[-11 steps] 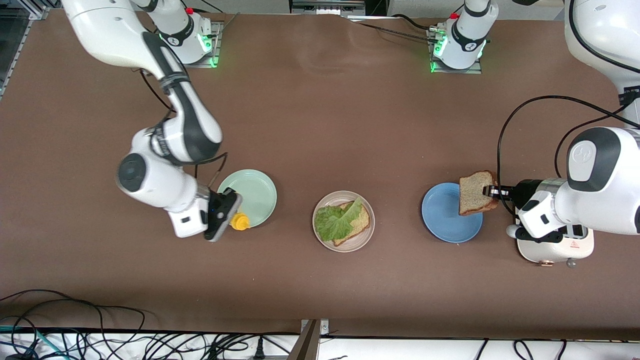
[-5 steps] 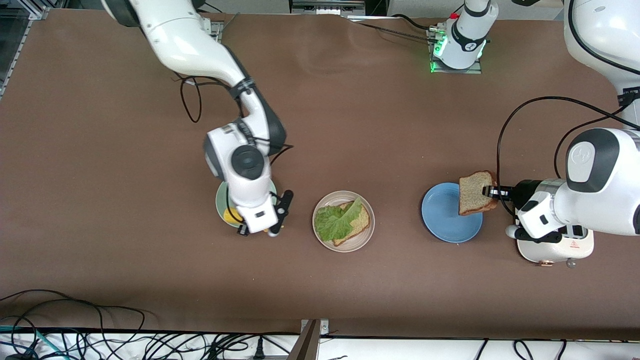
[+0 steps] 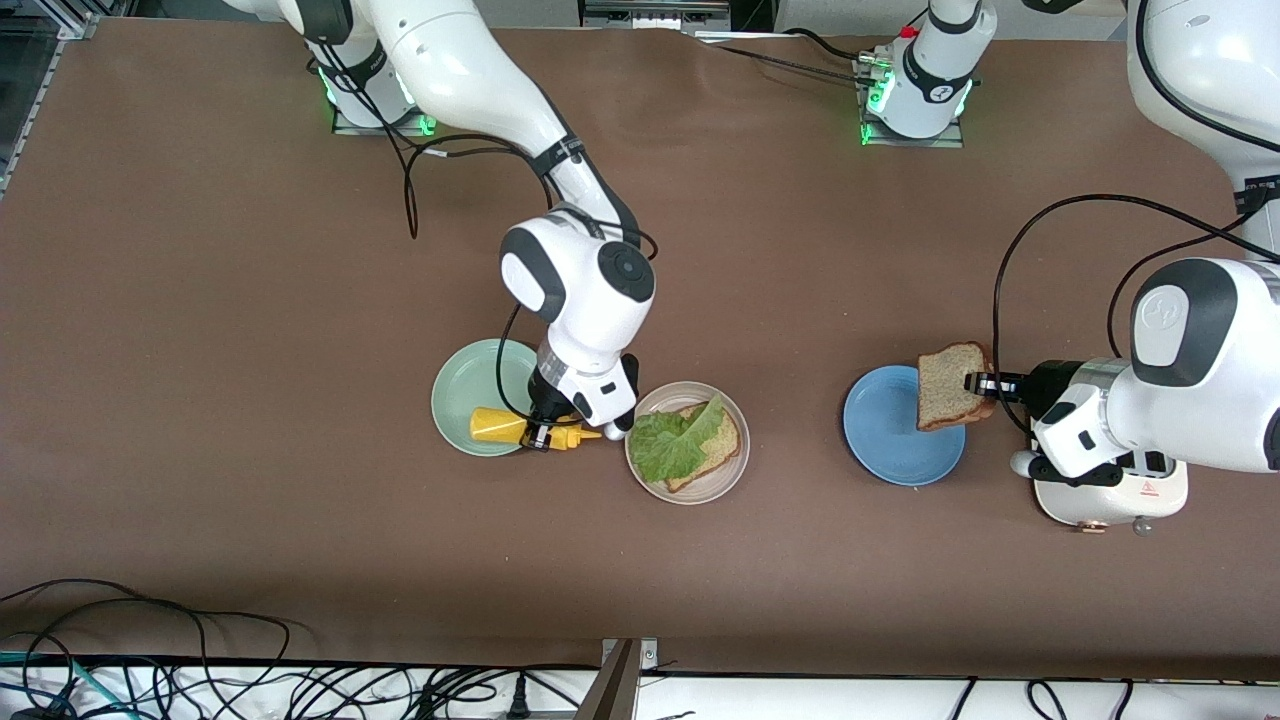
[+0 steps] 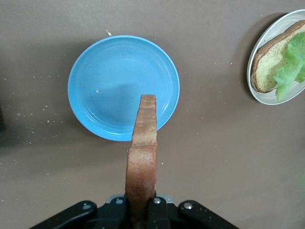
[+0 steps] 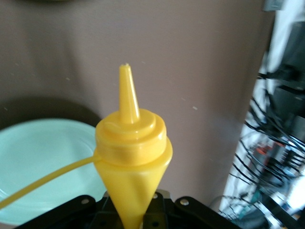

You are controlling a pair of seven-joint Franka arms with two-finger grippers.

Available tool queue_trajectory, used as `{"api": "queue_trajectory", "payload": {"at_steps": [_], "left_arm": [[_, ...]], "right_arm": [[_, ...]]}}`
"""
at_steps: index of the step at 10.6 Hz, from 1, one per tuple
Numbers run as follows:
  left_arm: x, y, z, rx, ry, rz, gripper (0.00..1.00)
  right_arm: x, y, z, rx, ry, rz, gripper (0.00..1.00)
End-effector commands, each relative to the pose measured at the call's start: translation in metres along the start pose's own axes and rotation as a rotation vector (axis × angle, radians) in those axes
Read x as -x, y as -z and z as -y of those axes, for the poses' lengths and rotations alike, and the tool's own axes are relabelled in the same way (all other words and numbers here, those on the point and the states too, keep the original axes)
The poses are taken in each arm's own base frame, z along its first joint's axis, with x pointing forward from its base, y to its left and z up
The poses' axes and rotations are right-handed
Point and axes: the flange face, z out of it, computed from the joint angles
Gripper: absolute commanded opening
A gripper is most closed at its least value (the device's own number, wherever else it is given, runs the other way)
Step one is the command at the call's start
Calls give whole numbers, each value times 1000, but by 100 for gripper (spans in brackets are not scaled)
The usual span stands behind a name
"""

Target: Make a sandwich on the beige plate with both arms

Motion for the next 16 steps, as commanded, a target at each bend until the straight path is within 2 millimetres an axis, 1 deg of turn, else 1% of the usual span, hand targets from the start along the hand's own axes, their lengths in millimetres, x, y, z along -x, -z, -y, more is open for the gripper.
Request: {"api": "queue_trajectory", "payload": {"at_steps": [1,2,4,5,6,7,8,9,11,12,13,14,15,16], "left_arm": [[1,3,0,-22,-12,2,0],[1,3,0,-22,-12,2,0],[1,3,0,-22,-12,2,0],[1,2,1,-21,-11,3,0],[1,3,0,-22,-12,2,0],[1,3,0,-22,-10,1,0],[1,3,0,-22,-10,1,0],[1,3,0,-22,-10,1,0],[1,3,0,-22,-10,1,0],[1,3,0,-22,-10,1,0],[1,3,0,-22,-10,1,0],[1,4,0,-22,-11,0,0],[1,4,0,-22,-11,0,0],[1,4,0,-22,-11,0,0]], "right_arm": [[-11,21,0,114,33,60,0],[-21,27,7,137,54,62,0],[-39,24,25,194,118,105,0],[-55,26,42,244,171,136,0],[-67,29,56,316,188,178,0],[-76,27,68,354,171,194,0],[-79,23,72,359,165,197,0],[-79,23,72,358,166,195,0],[-74,25,65,346,154,193,0],[-70,34,61,331,141,169,0],[-60,41,49,285,109,127,0],[-43,45,34,224,72,89,0],[-27,45,21,178,32,64,0],[-11,41,8,133,-6,43,0]]}}
